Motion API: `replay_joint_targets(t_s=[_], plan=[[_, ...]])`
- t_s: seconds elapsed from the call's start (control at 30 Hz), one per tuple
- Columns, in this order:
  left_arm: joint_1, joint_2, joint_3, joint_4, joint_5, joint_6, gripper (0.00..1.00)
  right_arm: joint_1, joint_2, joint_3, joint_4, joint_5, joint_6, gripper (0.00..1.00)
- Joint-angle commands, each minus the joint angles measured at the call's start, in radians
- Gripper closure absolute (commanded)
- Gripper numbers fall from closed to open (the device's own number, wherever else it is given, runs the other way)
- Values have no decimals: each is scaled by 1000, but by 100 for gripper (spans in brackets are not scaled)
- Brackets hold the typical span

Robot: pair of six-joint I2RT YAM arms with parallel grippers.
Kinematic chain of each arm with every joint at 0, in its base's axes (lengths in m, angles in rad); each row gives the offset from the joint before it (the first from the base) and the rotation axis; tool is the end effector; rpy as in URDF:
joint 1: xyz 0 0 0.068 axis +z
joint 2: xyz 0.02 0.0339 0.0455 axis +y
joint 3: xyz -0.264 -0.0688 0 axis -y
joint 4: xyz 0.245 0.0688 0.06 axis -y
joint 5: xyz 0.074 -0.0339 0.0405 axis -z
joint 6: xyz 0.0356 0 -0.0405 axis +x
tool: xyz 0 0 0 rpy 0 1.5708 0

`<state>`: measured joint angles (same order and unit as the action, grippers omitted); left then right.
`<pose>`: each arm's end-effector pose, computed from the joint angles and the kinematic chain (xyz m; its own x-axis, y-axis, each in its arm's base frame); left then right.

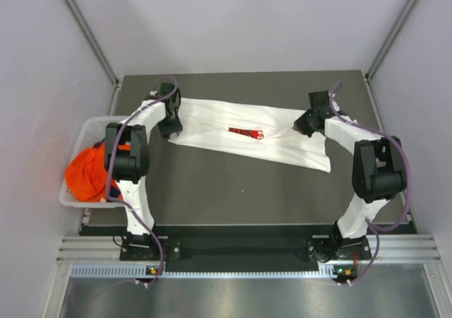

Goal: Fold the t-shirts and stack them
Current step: Fold the tshirt

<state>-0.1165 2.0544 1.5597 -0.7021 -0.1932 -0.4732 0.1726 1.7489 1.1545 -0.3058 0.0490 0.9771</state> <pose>0.4246 -0.0428 0.1823 -0.8432 -0.3516 -0.4066 -0.3818 0.9242 -0.0074 0.3662 0.0621 0.2000 -0.5491 0.7446 -0.3795 0.5605 0.6649 0.4936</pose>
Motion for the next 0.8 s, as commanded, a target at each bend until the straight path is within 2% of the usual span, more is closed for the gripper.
replay_joint_targets(t_s=[0.0,0.77], plan=[[-2,4,-4,30,-21,-8,58,18,29,63,88,-29,-41,100],[-9,16,-10,16,-89,-2,58,34,205,237,205,-143,-147,100]])
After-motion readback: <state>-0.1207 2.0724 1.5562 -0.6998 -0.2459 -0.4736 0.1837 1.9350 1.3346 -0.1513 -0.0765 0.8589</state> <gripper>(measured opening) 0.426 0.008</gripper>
